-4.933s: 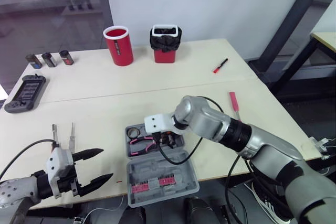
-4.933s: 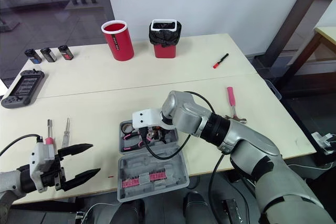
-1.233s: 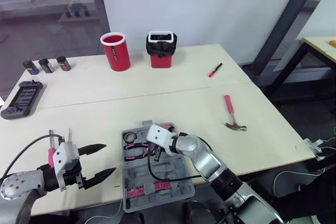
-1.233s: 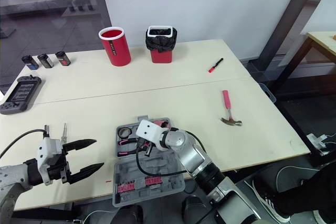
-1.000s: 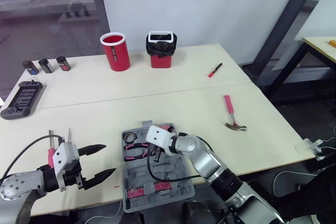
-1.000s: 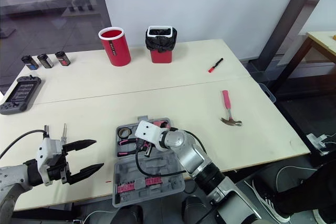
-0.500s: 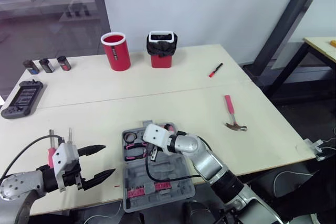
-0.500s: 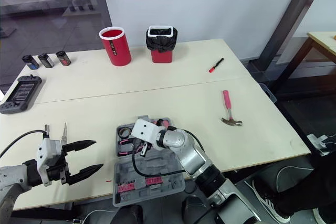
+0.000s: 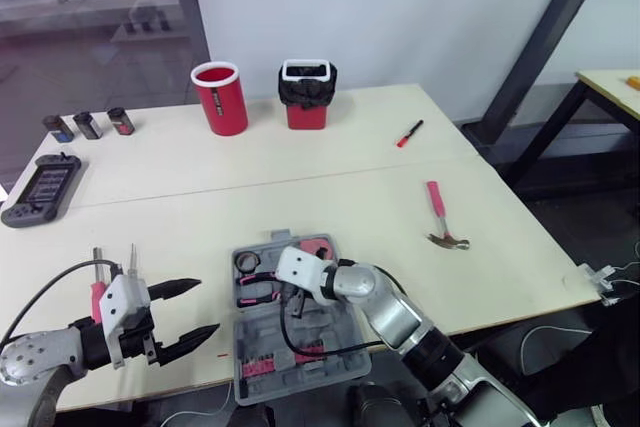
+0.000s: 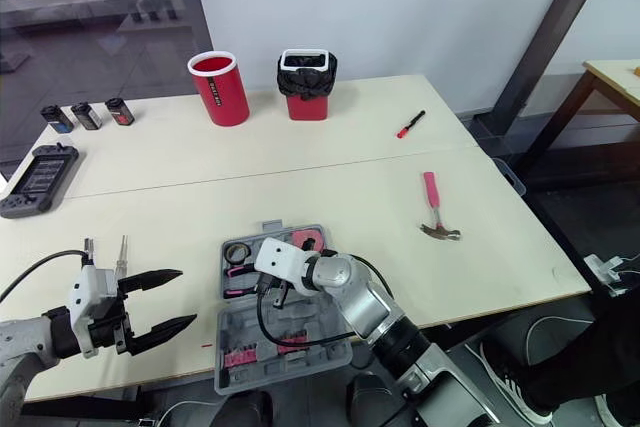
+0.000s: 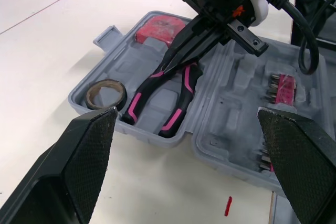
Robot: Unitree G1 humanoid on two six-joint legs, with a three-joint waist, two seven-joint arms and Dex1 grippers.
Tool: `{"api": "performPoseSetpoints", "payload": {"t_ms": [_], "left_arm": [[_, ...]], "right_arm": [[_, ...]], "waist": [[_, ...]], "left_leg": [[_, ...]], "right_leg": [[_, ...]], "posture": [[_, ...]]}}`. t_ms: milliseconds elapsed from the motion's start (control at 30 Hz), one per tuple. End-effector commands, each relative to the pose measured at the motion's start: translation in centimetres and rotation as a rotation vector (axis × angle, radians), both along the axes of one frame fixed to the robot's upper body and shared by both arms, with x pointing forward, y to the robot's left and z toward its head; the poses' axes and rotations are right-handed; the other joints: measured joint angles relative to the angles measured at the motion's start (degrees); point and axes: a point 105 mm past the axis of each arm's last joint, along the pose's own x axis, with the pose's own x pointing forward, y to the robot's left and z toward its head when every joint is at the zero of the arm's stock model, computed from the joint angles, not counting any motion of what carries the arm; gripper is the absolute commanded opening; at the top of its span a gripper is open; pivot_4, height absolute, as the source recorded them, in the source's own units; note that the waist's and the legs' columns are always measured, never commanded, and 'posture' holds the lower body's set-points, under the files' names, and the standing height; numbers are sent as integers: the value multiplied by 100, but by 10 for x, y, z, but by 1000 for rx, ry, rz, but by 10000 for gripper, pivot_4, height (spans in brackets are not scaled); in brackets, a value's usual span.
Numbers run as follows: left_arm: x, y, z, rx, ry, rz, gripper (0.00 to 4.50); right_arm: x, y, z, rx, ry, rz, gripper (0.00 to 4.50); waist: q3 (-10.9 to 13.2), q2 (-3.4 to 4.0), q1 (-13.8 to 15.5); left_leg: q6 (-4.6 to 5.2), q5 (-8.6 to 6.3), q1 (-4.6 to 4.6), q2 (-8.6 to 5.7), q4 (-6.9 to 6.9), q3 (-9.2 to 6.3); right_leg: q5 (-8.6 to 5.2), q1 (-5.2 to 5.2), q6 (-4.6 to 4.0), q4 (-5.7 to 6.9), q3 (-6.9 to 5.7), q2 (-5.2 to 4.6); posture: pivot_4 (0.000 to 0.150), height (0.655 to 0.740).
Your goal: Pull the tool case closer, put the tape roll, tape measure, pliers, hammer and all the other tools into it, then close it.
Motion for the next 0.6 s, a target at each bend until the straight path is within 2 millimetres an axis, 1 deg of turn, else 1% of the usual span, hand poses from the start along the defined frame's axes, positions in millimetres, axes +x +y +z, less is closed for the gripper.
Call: {"api": "performPoseSetpoints", "payload": {"t_ms": [33, 133, 233, 367, 467, 567, 600], "left_arm": [[1, -1, 10, 7, -36, -7, 45000], [1, -1, 9, 7, -35, -8, 45000], [0, -1, 7, 13, -32, -13, 45000], [0, -1, 7, 14, -32, -13, 45000], [-1, -2, 6, 14, -32, -14, 45000], [-2, -3, 5, 13, -31, -14, 45000], [-3, -3, 5, 13, -31, -15, 45000]], "right_arm": [[9, -16, -21, -80, 119, -121, 855], [11, -19, -23, -86, 211, -180, 855], [2, -15, -25, -76, 339, -200, 855], [-8, -21, -39, -151, 449, -230, 855], [-9, -27, -50, -183, 530, -308, 855], [-10, -27, -57, -206, 564, -324, 855], [-12, -31, -65, -240, 572, -327, 855]], "waist": [[0, 1, 3], [2, 4, 3], [11, 18, 23], [14, 26, 47], [9, 23, 46], [1, 21, 16], [-1, 25, 12]], "left_leg": [[0, 0, 5, 0, 0, 0], [0, 1, 21, 0, 2, -3], [-1, 0, 47, 0, 3, -6], [-4, -2, 74, -1, 2, -4], [-4, -3, 72, -3, -10, 3], [-3, -3, 74, -2, -20, 3], [-3, -3, 75, -2, -20, 3]], "right_leg": [[1, 3, -1, 2, 0, 0], [8, 13, -12, 4, 0, 1], [1, 30, 1, 3, 0, 0], [-2, 36, 3, -13, -1, -8], [6, 38, -10, -26, -1, -13], [4, 45, -8, -25, -1, -9], [4, 45, -8, -23, -1, -9]], "posture": [[1500, 7387], [1500, 7387], [1500, 7387], [1500, 7387], [1500, 7387], [1500, 7387], [1500, 7387]]}}
